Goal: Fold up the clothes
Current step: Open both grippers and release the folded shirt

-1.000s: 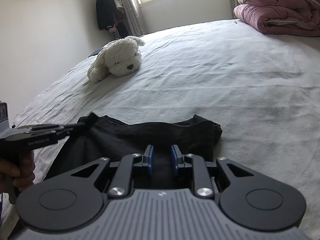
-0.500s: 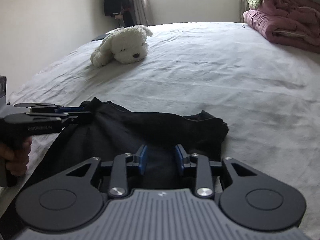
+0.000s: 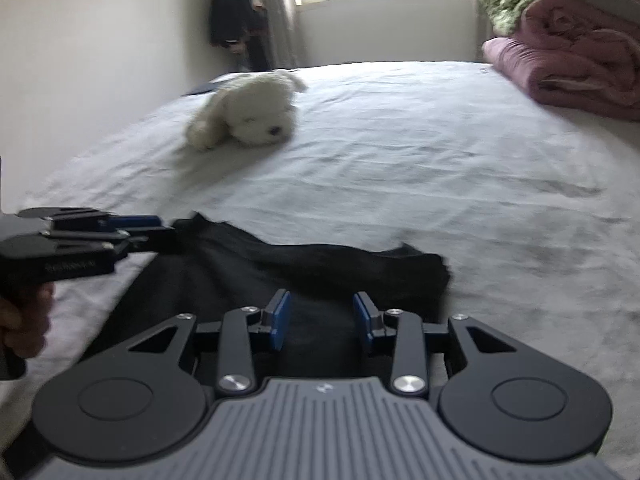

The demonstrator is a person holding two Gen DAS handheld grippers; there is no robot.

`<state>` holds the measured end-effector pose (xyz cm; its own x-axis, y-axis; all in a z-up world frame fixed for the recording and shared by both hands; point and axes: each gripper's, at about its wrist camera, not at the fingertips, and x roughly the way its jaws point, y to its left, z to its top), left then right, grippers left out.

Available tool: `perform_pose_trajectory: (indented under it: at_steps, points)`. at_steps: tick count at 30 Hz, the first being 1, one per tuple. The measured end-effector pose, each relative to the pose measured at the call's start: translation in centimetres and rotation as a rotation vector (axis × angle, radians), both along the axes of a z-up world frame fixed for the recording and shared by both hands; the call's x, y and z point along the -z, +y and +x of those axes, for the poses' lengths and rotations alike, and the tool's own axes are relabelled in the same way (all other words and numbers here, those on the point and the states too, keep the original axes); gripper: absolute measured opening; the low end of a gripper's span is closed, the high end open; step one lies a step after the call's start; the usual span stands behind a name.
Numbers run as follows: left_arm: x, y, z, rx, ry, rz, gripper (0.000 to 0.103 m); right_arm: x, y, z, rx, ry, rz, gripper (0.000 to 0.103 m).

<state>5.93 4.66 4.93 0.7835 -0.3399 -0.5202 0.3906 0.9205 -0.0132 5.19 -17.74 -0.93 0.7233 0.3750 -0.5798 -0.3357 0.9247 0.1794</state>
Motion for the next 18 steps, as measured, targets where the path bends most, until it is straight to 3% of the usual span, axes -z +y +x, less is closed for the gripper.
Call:
perform_pose_trajectory:
  at_steps: [5,8,11,13,15,18]
  points:
    - [-1.2,-1.2,-4.0,0.095,0.069,-0.072,0.032,-0.6,1.6,-1.9,-0.085,0.019,0.011,0.037]
    - [-1.0,-1.9,-6.4,0.117,0.119,-0.114,0.033,0.0,2.8,-3.5,-0.125,0.069,-0.041,0.038]
    - [0.3,-2.7,-8.8,0.124,0.164,-0.081,0.033,0.4,3.4,-4.9,-0.108,0.048,-0.150,0.038]
    - [1.7,-2.8,-9.9,0.110,0.206,-0.040,0.032,0.2,3.1,-5.5,-0.056,0.015,-0.206,0.044]
    - [2.0,-2.5,-10.7,0.093,0.214,-0.033,0.032,-0.1,2.3,-6.1,-0.019,0.014,-0.201,0.044]
    - [1.2,-1.6,-12.0,0.062,0.198,-0.064,0.032,-1.7,1.6,-8.4,-0.063,0.002,-0.117,0.044]
